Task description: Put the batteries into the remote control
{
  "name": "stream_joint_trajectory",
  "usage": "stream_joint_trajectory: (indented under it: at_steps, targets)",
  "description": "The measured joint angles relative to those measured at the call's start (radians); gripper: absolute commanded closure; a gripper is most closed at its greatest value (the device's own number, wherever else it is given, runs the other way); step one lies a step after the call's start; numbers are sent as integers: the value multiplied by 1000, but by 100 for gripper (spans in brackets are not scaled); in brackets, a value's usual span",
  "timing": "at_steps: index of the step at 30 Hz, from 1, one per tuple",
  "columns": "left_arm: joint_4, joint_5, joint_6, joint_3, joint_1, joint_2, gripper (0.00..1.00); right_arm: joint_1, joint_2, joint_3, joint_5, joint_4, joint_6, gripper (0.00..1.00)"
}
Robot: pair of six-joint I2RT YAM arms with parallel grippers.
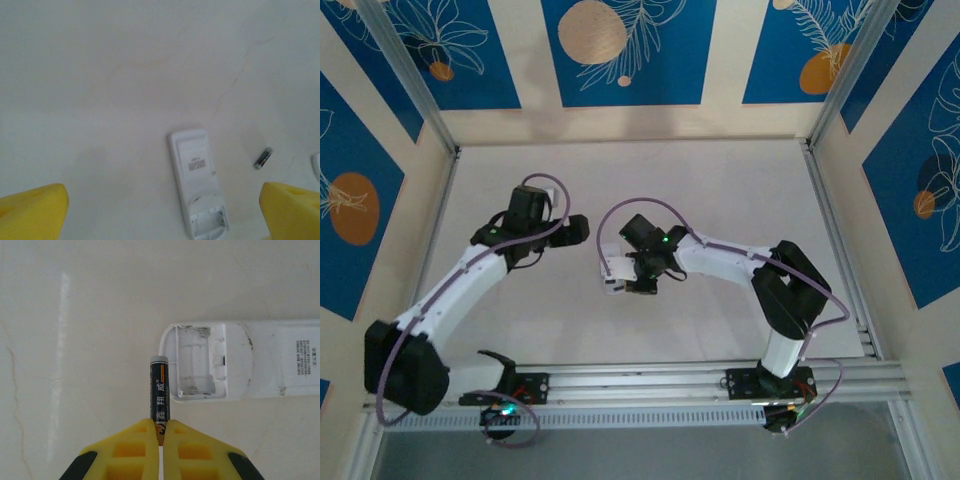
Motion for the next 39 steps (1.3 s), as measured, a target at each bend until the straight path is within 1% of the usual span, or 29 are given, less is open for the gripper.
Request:
stream_joint_trajectory:
  at_steps: [5, 11, 21, 39]
  targets:
    - [-26, 48, -47, 18, 43, 18, 0, 1, 44, 12, 18, 20, 27, 91]
    - [-27, 99, -55, 44, 87, 18, 0, 10, 97, 37, 42, 58, 51, 91]
    - [-26, 132, -55, 37, 88, 18, 0, 11, 113, 69, 43, 78, 62, 91]
    - [-22, 140, -55, 31, 88, 18, 0, 0, 135, 69, 51, 78, 61, 91]
